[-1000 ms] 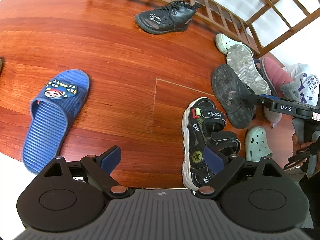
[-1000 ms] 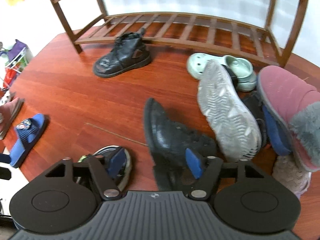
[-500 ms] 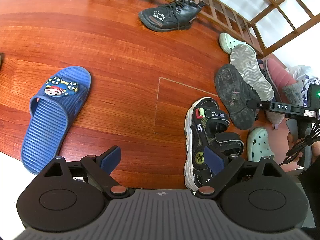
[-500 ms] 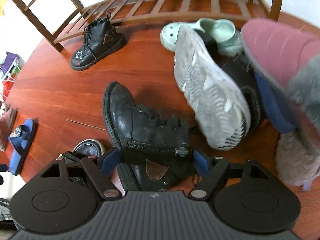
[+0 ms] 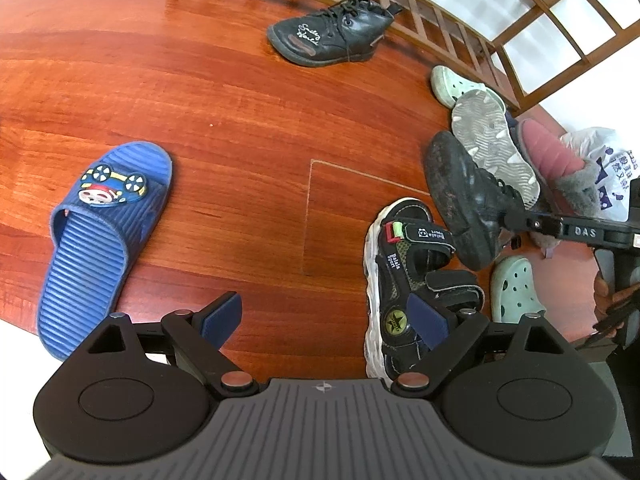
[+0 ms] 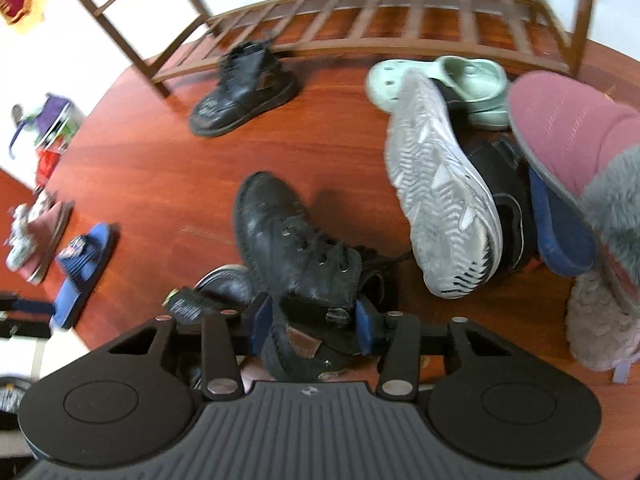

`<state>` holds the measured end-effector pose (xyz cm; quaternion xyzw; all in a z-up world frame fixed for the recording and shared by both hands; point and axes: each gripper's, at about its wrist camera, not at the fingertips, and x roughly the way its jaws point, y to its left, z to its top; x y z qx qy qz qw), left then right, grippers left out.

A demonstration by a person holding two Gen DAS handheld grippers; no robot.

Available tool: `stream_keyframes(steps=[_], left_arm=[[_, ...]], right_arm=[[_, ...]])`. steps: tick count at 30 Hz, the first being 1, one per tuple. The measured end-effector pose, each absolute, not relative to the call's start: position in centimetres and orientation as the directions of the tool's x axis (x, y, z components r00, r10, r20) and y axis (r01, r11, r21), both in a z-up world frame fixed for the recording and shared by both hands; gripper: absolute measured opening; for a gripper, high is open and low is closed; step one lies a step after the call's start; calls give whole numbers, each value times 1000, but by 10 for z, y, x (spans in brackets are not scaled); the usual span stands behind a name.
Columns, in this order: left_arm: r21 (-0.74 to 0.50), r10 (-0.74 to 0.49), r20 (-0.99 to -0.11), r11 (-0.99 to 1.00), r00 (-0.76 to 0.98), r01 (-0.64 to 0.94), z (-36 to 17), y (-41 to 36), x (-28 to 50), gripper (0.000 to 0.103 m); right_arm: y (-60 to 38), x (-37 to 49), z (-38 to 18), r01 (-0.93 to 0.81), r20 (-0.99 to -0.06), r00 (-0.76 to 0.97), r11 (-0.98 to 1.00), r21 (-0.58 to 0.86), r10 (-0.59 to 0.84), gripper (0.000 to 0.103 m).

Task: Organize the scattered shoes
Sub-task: 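Lift the black ankle boot with the right tool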

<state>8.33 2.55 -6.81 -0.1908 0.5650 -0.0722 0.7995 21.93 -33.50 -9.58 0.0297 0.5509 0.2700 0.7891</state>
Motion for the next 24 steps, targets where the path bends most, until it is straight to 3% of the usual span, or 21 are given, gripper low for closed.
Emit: stream_keyframes(steps=[5,6,7,17,20,22,24], left_arm=[[-388,-335,-874,917,351,-90,-68,24,86,91],[-388,-335,-874,918,353,-88,-67,24,86,91],[-387,-335,-873,918,354,-87,-67,24,87,91],[-382,-329,-869,921,368,-78,-62,20,96,91],[-382,-331,-866,922,374,-67,-59,15,103,91],[-383,-336,-862,922,379,-54,-56,10,109,91],[-385,-344,-857,922,384,-34,-52,2,115,91]], right_arm=[[-326,216,-93,-442,-845,223,823,356,485,54],[-326,216,-94,-440,-846,230,827,351,482,45],[-325,217,-96,-436,-846,237,830,347,478,27],[-292,215,-78,-486,-821,316,824,290,475,18],[-278,215,-73,-512,-818,329,817,266,472,24],[-269,215,-70,-528,-816,337,812,249,469,40],[-264,213,-67,-536,-817,347,812,232,462,49]])
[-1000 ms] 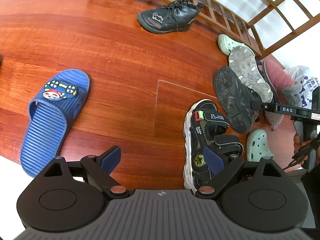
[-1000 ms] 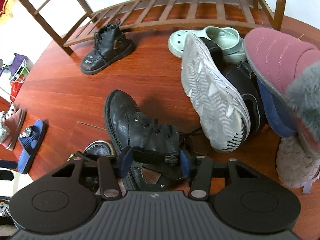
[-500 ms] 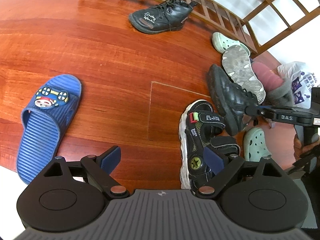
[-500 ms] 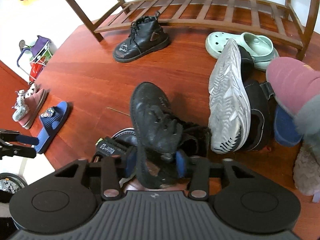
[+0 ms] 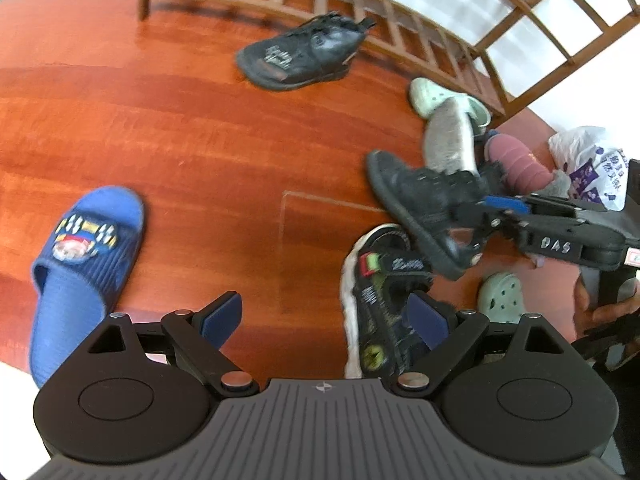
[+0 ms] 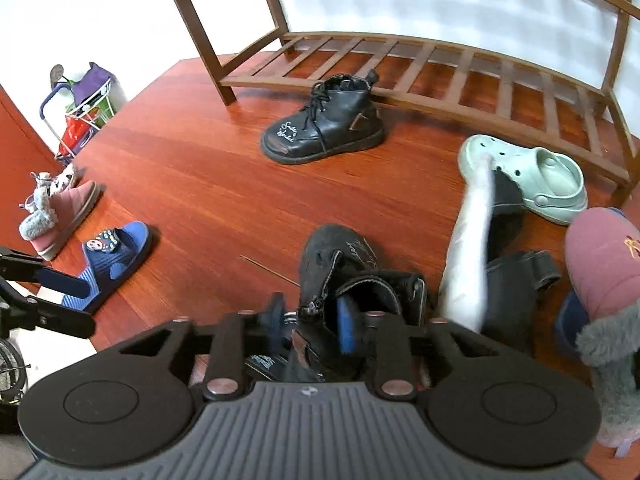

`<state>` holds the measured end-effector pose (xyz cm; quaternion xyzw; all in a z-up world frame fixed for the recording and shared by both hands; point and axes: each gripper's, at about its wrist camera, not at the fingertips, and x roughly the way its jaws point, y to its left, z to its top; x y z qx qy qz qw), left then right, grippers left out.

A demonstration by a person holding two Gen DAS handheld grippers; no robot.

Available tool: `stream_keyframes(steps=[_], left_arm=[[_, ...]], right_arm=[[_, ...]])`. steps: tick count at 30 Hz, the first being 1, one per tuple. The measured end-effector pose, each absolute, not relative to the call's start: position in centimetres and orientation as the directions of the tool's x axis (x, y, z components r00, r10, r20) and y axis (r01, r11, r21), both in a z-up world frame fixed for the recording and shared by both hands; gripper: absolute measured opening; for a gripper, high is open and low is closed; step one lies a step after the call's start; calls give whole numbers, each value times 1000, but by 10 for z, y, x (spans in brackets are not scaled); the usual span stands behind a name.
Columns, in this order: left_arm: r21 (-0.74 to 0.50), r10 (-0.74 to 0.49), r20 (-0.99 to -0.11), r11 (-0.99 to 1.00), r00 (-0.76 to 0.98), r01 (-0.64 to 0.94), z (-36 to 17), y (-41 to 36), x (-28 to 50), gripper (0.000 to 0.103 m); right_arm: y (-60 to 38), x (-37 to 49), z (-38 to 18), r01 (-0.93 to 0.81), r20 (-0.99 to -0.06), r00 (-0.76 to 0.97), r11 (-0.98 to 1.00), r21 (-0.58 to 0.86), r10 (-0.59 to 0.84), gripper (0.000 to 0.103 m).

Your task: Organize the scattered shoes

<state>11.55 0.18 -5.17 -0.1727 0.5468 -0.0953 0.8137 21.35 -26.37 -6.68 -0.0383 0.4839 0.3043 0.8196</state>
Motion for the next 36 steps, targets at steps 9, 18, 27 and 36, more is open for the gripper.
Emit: stream_keyframes(steps=[9,18,27,36], left_arm=[[-435,-409,-831,900,376,18,-47,-42,149,91],[-467,-451,-827,884,335,38,-54,-95,182,91],[-458,-452,-840,887,301,55,-63,-143,211,91],[-338,-345,-901,938,263,72,-84,-171,231,91]], right_arm=[[-306,185,-55,-414,-793,424,873,260,437,68],[-369,139,-62,-222,-795,486,931,289,363,77],[-416,96,-73,-84,-800,520,949,302,301,82],[-454,66,-84,15,-804,536,949,314,257,82]])
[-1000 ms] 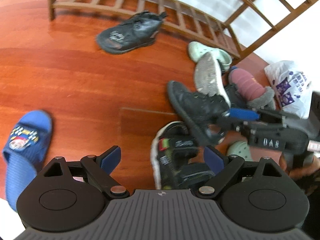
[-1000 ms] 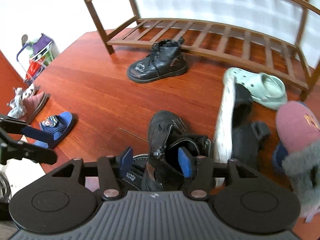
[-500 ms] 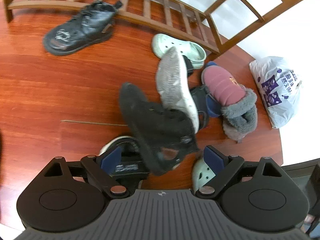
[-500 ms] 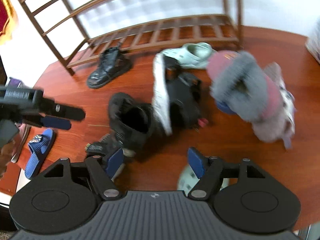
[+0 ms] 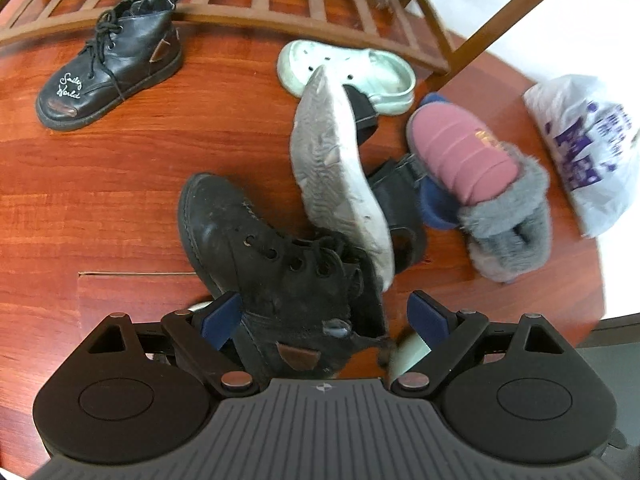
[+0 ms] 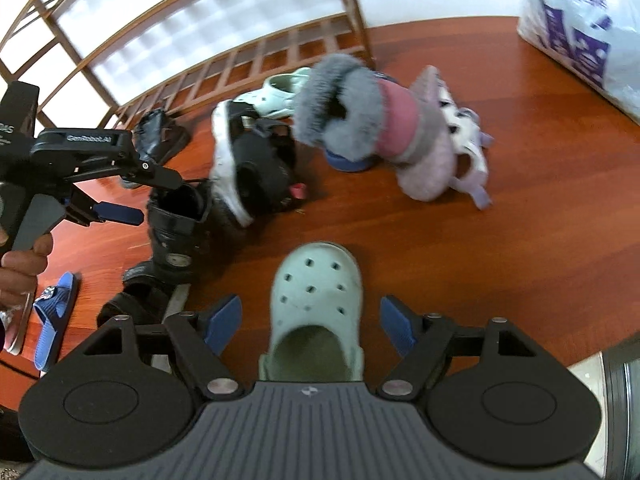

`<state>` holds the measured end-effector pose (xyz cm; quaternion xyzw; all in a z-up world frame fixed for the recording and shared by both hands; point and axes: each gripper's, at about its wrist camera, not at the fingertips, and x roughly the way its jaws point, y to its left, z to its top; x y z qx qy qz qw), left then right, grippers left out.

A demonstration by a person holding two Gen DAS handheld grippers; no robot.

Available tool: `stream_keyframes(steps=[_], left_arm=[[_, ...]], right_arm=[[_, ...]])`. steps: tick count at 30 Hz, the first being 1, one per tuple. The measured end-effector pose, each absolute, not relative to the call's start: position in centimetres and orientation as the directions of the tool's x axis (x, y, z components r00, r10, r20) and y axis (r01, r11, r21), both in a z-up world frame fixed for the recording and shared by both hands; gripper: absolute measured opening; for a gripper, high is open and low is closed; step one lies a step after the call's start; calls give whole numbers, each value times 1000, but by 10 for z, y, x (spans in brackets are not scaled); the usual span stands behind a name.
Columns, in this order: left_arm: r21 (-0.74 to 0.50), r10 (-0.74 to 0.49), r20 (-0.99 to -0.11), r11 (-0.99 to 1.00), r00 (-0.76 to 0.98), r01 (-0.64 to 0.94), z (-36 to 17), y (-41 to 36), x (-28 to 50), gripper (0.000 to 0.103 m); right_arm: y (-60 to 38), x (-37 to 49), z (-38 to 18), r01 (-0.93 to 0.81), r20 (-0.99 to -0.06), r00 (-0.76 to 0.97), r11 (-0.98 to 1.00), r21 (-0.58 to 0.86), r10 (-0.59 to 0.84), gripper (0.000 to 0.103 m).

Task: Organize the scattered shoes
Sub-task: 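Carry the black ankle boot with the left tool toward the other black boot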

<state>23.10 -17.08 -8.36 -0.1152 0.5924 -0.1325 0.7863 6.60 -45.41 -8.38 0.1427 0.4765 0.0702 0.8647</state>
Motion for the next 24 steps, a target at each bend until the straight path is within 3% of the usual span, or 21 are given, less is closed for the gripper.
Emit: stream_keyframes(steps=[8,15,18,20,22,24], left_arm=[[-236,-241,-942,970,234,50,-103,-170,241,88],[-264,-256,-933,964,252,3,-97,-155,239,67],[-264,-255,-927,965,276,3,-92,-152,237,50],[-257,-247,-923,967,296,6,-87,-151,236,29],[-254,-244,-917,967,315,8,-83,-148,236,17],[-266,-254,-911,964,325,7,-81,-144,236,16]], right_arm=[[-475,53,-89,64,-796,552,939,338,249,82],[-480,53,-95,75,-795,551,934,349,253,82],[-481,56,-96,71,-794,550,933,353,258,83],[-481,59,-96,67,-792,551,932,356,263,83],[-480,62,-96,61,-792,549,932,357,267,83],[-479,65,-96,57,-790,551,933,356,268,83]])
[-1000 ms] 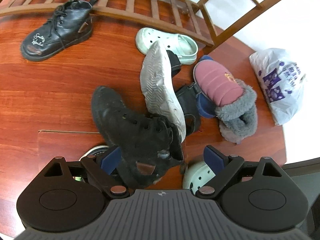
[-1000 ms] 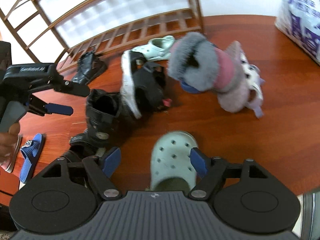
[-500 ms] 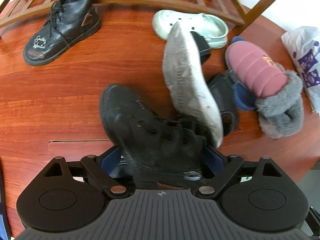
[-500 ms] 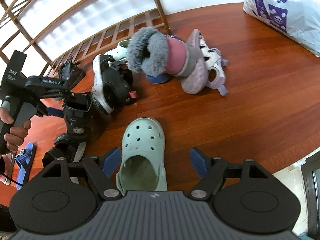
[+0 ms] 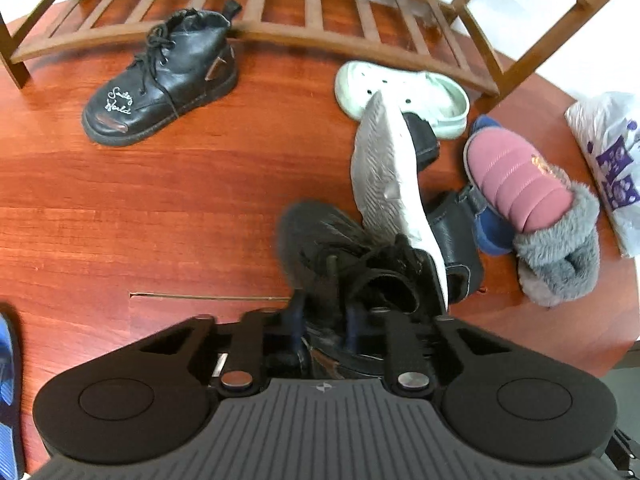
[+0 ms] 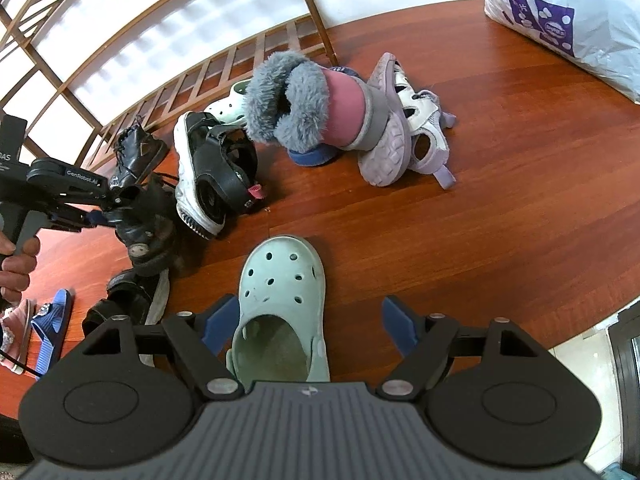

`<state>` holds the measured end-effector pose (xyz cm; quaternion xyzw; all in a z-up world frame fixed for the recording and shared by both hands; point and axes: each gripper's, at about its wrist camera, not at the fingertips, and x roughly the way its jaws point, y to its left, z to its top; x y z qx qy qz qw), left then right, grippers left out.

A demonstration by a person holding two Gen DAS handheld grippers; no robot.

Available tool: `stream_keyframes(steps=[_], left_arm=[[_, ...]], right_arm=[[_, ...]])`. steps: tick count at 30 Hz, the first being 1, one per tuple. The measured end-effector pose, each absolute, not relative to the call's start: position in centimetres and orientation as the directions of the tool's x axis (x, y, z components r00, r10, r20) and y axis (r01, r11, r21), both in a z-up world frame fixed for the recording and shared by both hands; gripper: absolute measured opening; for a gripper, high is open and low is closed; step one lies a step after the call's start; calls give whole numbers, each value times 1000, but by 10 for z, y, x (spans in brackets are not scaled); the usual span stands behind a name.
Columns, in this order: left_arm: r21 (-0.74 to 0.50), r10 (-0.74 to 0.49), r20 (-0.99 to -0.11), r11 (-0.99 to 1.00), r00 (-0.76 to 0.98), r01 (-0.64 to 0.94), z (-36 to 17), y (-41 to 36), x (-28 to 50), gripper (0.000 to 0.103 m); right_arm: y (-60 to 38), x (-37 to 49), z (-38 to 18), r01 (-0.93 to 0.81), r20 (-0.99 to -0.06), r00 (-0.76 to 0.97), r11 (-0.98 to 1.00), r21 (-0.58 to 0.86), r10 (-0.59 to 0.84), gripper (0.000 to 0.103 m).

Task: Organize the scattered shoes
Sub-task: 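Carry the black ankle boot with the left tool toward the other black boot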

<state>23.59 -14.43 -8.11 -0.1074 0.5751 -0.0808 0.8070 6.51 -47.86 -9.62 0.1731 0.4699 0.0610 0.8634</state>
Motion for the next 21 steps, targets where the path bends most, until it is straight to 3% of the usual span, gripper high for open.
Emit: stream_keyframes(steps=[21], left_arm=[[-248,-229,-874,969,429,12,-51,-43,236,16]], right_arm=[[-460,87,-87,14,-788,542,934,356,292,83]])
